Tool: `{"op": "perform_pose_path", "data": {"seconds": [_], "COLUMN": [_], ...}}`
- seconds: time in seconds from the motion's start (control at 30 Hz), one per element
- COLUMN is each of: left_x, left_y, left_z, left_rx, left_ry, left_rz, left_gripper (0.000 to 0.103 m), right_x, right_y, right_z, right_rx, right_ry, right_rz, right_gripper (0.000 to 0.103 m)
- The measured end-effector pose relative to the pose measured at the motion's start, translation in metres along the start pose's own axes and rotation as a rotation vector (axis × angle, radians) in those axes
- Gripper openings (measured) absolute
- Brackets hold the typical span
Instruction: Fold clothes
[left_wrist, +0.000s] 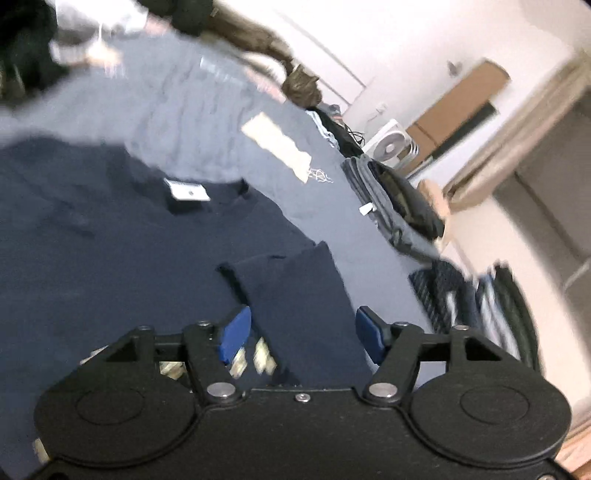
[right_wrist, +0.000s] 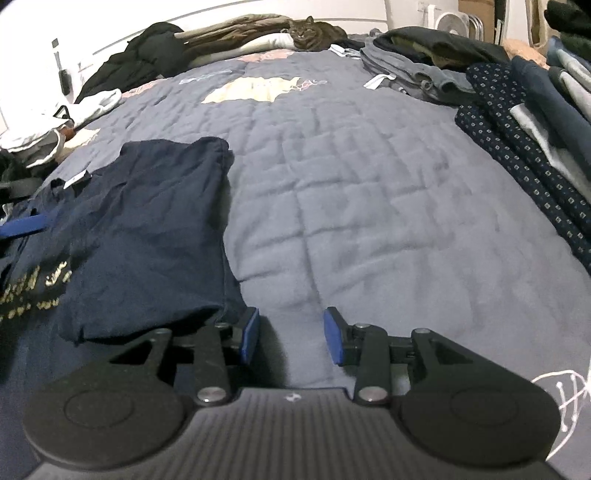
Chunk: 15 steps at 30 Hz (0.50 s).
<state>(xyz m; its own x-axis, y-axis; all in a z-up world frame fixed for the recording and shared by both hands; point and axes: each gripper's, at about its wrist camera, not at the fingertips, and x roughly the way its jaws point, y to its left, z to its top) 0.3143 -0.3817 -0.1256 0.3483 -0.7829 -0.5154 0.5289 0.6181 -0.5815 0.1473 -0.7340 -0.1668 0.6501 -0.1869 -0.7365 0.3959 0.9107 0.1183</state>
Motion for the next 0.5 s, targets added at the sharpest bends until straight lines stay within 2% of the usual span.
{"op": "perform_pose_path", "data": {"seconds": [0.1,0.23,0.37,0.47,0.5], "left_x": [-0.051,-0.123,-0.184,-0.219,-0.229], "left_y": [-0.020,-0.028,-0.039,-0.049,-0.054], "left_z": [-0.025,-0.062,-0.089,-0.110,-0.117], "left_rx": [0.073,0.150,0.184,0.233,0.249], "left_ry": [-0.007,0.020,0.027,0.000,-0.005], "left_rz": [0.107,0.258,0.330,0.396,0.413], "left_gripper": [0.062,0.062,0.063,0.073,0.073], "right_x": [-0.018,-0.056,-0.106,-0.150,-0.164], "right_y": [0.001,0.005,0.010,0.014,0.016], "right_z": [0.005,0.009,0.007,-0.005,-0.012], "right_rx": [0.008,0.029,0.055,0.069,0.070], "right_ry": [-0.031,-0.098,-0.165,-0.201,-0.209], "right_rz": [0.016,0.058,0.106,0.128,0.132], "right_gripper": [0.039,0.039,0.041,0.043,0.044]}}
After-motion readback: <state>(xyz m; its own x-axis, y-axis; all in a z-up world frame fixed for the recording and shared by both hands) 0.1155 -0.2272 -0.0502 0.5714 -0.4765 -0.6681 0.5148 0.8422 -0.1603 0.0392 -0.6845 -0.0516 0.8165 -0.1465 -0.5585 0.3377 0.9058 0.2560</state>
